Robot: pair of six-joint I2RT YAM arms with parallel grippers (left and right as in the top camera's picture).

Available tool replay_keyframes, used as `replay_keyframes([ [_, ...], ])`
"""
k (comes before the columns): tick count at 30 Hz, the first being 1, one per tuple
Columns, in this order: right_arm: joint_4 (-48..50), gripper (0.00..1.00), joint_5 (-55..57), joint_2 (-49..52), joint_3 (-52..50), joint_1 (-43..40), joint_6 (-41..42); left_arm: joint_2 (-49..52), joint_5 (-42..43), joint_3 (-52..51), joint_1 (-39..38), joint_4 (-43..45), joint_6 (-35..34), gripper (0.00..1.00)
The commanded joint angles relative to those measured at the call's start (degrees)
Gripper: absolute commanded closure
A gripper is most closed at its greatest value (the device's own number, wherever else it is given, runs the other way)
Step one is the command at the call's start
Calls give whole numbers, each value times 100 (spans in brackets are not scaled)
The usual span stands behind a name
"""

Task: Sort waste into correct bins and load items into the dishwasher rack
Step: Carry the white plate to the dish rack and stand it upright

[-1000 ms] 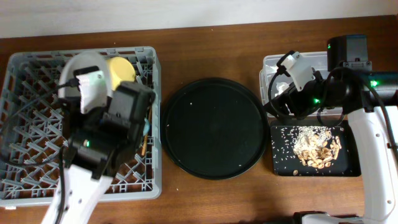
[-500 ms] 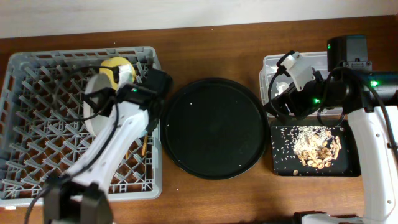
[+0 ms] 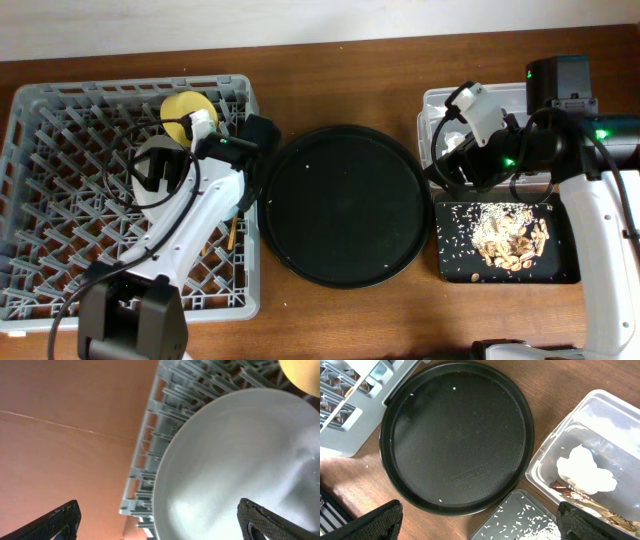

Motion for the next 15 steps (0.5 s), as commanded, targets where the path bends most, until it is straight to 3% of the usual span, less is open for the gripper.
replay_keyframes([
  [1, -2, 1, 48, -48, 111, -11, -39, -13, 1327, 426, 415, 179, 535, 0],
  [5, 0, 1, 48, -48, 111, -11, -39, -46, 2647, 1132, 807, 175, 739, 1],
  [12, 0, 1, 48, -48, 111, -11, -39, -603, 6214, 2428, 1451, 321, 1003, 1],
  [15, -2, 1, 48, -48, 111, -11, -39, -841, 6620, 2441, 1676, 540, 1001, 0],
])
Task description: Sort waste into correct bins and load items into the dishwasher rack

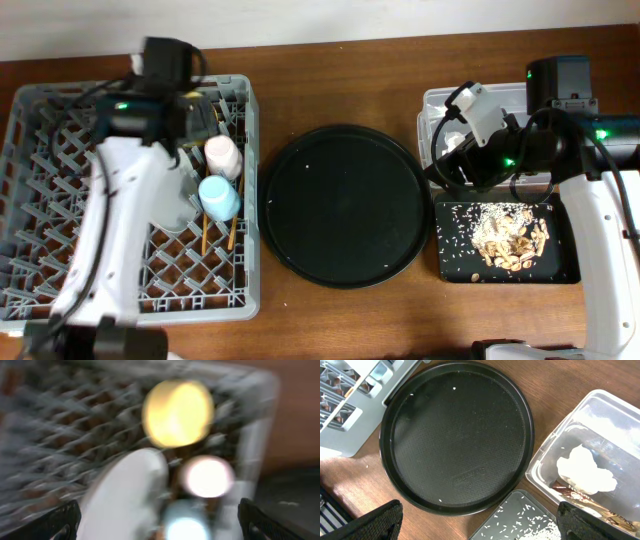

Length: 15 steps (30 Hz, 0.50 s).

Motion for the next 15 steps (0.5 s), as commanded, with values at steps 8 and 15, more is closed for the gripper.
replay_keyframes([
  [8, 0, 1, 48, -48, 111, -11, -37, -411, 1268, 149, 326, 74, 111, 1],
  [15, -2, 1, 48, -48, 111, -11, -37, -411, 1272, 149, 319, 74, 111, 1],
])
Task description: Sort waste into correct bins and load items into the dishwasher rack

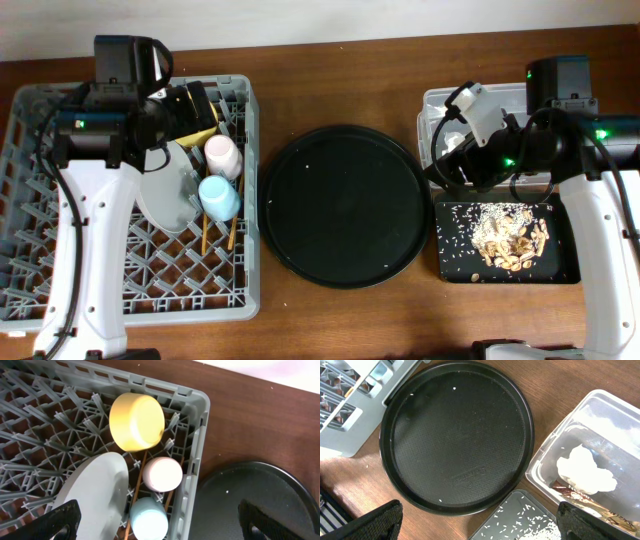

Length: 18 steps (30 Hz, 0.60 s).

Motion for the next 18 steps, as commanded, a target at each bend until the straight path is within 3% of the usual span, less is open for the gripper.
replay_keyframes([
  [1, 0, 1, 48, -48, 111, -11, -35, -7, 90, 87, 13, 4, 92, 1],
  [6, 4, 1, 52, -94, 83, -11, -35, -7, 87, 87, 13, 2, 90, 1],
  [11, 302, 1, 560, -761, 83, -11, -52, -7, 87, 87, 13, 2, 90, 1],
  [18, 2684, 1, 573, -2275, -122, 328, 317, -7, 87, 87, 13, 2, 90, 1],
])
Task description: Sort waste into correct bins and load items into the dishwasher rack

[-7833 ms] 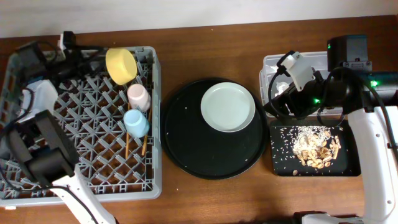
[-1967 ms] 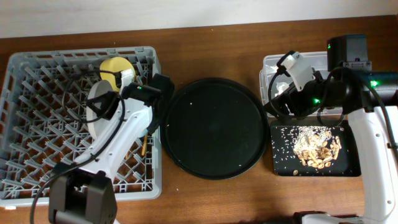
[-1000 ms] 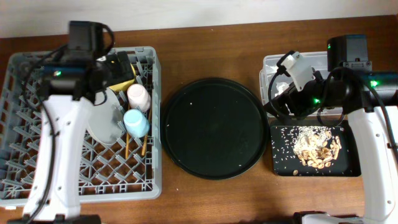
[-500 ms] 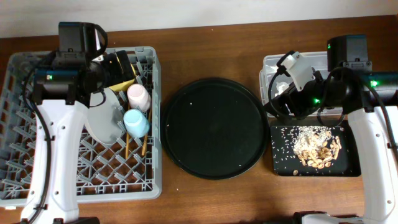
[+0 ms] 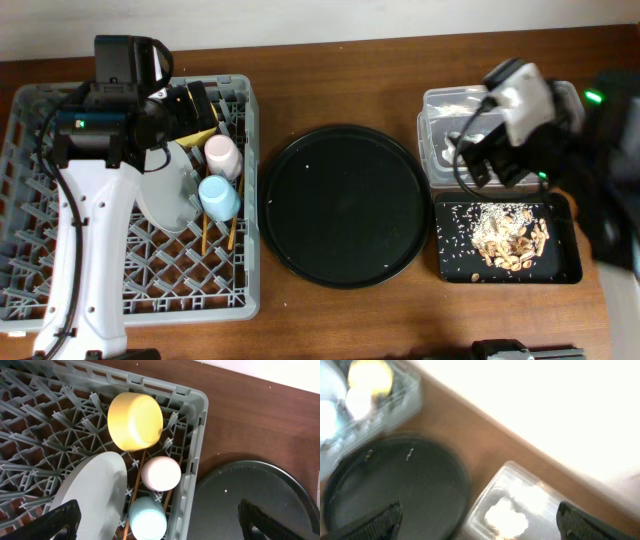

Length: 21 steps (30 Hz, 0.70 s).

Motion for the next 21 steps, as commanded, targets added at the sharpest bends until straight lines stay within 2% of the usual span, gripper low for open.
replay_keyframes([
  [1, 1139, 1, 262, -918, -264, 435, 188, -7, 44, 87, 13, 7, 87, 1],
  [6, 3268, 1, 1285, -2247, -1764, 1108, 612, -7, 44, 87, 13, 7, 87, 1],
  [8, 4076, 1, 1375, -2999, -2802, 1187, 636, -7, 44, 87, 13, 7, 87, 1],
  [13, 4865, 1, 1412, -4564, -4942, 1145, 671, -7, 44, 87, 13, 7, 87, 1],
  [15, 5211, 1, 1547, -5189, -5788, 994, 1163, -7, 44, 87, 13, 7, 87, 1],
  [21, 6240, 1, 1478, -6258, -7536, 632, 1639, -7, 44, 87, 13, 7, 87, 1],
])
